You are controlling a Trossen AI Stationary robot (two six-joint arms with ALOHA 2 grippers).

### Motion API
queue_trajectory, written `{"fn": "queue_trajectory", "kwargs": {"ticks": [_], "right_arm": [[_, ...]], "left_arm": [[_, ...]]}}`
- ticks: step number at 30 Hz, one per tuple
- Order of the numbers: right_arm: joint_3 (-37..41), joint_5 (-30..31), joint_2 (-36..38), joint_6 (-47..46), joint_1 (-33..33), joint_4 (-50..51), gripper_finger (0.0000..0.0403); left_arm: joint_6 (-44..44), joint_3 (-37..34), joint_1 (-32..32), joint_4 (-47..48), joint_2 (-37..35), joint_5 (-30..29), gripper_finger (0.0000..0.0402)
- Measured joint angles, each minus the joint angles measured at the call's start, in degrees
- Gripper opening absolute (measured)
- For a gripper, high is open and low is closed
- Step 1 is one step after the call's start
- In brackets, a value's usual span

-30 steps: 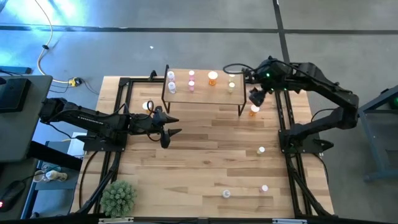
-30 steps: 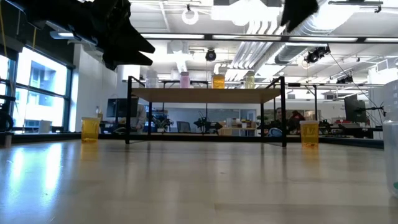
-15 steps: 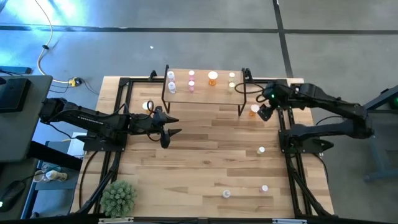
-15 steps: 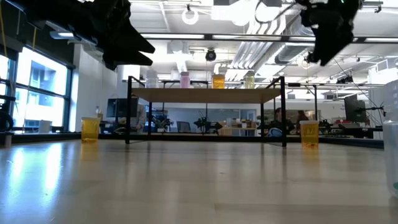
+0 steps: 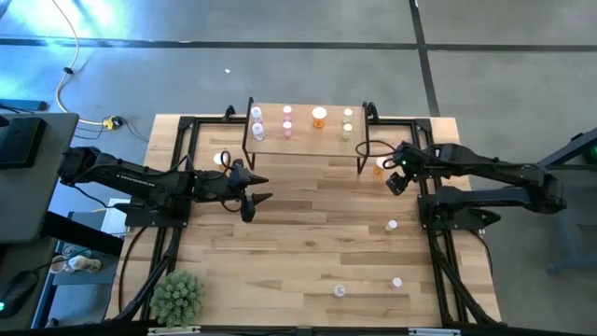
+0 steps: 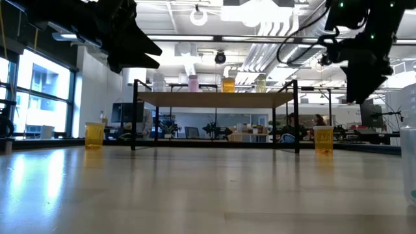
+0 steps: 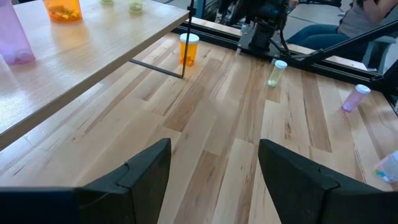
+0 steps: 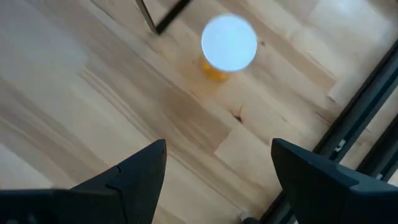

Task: Pick and place medicine bottles onto shelf by color
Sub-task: Put the right orange pill bottle on the shelf aligned with the other orange pill bottle

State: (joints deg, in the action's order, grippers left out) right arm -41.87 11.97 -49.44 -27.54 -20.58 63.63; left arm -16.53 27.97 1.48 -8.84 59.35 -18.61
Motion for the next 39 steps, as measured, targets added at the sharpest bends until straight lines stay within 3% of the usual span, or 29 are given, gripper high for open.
{"fn": "queue_trajectory", "kwargs": {"ticks": [5,16,30,39], "right_arm": [[3.58,0.00,-0.06,1.70,-0.02,-3.77,0.0281],[3.74,2.75,-0.06,7.44,-0.02,-13.85,0.0281],[3.74,13.19,-0.34,-10.88,-0.36,-18.84,0.0281],[3.77,9.83,-5.02,-12.92,-5.89,-21.38,0.0281]], "left_arm": [[0.00,0.00,0.00,-0.01,0.00,0.00,0.0231],[0.02,0.00,0.00,-0.02,0.00,0.00,0.0231],[0.02,-0.01,0.00,-0.02,0.00,0.00,0.0231],[0.02,-0.02,0.00,-0.02,0.00,0.00,0.0231]]}}
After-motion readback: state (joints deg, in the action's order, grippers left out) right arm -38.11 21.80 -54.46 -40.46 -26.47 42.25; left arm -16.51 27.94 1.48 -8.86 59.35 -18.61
